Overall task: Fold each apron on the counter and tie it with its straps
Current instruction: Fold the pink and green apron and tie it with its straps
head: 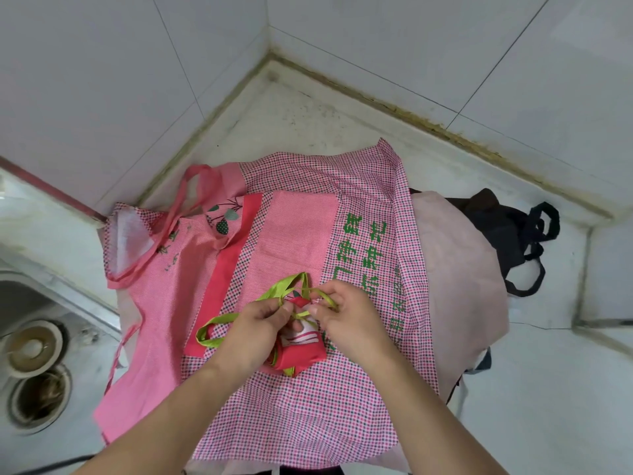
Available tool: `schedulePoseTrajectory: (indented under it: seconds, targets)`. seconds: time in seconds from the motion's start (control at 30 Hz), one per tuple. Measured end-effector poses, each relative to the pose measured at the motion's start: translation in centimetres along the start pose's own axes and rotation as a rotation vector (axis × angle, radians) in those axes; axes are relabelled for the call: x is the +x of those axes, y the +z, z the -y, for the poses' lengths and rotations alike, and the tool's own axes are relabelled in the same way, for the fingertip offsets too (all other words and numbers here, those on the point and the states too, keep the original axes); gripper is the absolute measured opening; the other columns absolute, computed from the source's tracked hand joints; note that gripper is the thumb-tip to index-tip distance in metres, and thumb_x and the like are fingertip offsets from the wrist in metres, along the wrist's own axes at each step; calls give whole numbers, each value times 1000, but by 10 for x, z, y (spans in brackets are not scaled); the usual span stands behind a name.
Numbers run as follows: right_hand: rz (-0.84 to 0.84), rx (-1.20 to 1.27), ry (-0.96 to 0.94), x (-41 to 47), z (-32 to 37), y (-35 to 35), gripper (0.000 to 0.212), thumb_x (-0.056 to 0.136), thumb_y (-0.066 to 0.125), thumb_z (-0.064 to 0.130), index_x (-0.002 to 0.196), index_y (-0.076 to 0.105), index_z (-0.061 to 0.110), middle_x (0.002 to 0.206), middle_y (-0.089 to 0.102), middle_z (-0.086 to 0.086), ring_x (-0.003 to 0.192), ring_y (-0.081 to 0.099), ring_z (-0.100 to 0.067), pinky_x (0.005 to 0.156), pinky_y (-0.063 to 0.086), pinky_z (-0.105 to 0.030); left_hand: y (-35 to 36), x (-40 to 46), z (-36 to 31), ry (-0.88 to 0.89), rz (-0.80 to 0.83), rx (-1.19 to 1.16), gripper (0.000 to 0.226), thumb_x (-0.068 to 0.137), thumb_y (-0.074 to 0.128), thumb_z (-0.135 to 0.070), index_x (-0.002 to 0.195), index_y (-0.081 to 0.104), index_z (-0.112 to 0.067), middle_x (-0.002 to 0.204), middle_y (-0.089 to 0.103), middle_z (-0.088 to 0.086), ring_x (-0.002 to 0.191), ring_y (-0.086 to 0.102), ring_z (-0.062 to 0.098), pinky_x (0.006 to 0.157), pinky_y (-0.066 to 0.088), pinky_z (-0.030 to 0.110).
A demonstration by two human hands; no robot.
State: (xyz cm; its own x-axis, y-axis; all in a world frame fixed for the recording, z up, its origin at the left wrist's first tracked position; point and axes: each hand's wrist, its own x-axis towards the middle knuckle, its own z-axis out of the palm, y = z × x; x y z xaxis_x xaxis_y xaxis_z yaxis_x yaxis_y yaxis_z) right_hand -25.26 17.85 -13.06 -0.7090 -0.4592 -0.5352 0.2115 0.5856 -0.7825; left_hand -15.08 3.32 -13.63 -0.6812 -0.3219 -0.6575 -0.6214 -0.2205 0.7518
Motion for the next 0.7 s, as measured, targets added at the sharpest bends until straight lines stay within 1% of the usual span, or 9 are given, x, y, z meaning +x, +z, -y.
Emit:
schedulePoseTrajectory:
  seconds: [0.1,0.17,0.23,0.33,0.4,0.43,0.5,0.57,0.7]
  targets:
    - [-12,146,75,-5,-2,0,20,96,70,9,109,68,25,95,76,5,70,69,-4,61,55,-24,2,1,-2,-1,-7,4,34,109,54,-22,87,78,-9,82,79,12,71,70,14,71,58,26]
    - [-75,165,134,-6,-8,4,24,95,69,9,113,64,23,101,74,-1,78,71,-11,66,59,-29,3,3,-1,22,-35,52,28,108,55,-17,93,77,-8,80,79,8,68,70,10,70,58,26]
    - [-179,28,122,-5,-16,9,24,94,71,15,111,58,26,105,69,3,90,70,-14,77,61,-33,3,4,1,38,-37,92,20,107,58,-13,97,75,-6,80,79,7,69,72,11,74,59,32]
    - [-341,-120,-33,-14,-13,13,39,91,75,12,116,49,27,120,49,11,107,58,-4,85,48,-11,3,5,1,48,-31,83,6,104,62,-9,105,68,-7,81,79,10,71,75,15,76,61,38]
    - [-418,-255,-276,-21,-7,10,44,87,75,5,116,48,24,129,40,9,124,46,-3,102,39,-10,3,5,0,53,-43,78,8,102,65,-10,111,62,-9,81,79,11,71,76,15,75,61,37]
    - [-391,-333,-397,-23,-6,10,42,86,74,4,114,50,23,132,40,8,130,42,-6,109,36,-15,3,4,-1,55,-42,78,12,102,66,-10,113,61,-10,81,79,11,71,76,15,75,61,37]
    - [-189,-477,-535,-24,-2,10,33,88,71,6,108,54,25,128,47,11,128,44,-9,111,38,-27,1,4,0,66,-31,91,16,101,67,-12,115,60,-10,79,79,11,72,77,18,75,61,38]
    - [4,-589,-537,-22,-2,13,24,94,68,11,106,55,28,115,54,14,115,49,-9,102,46,-34,0,3,0,87,-19,149,15,100,69,-14,112,60,-12,78,78,10,73,77,25,75,61,47]
    - [31,-545,-518,-15,-5,13,16,95,67,8,98,61,22,97,55,12,94,53,-11,80,53,-37,-4,4,-1,83,4,162,3,101,67,-11,103,64,-9,78,77,12,74,76,30,80,61,57]
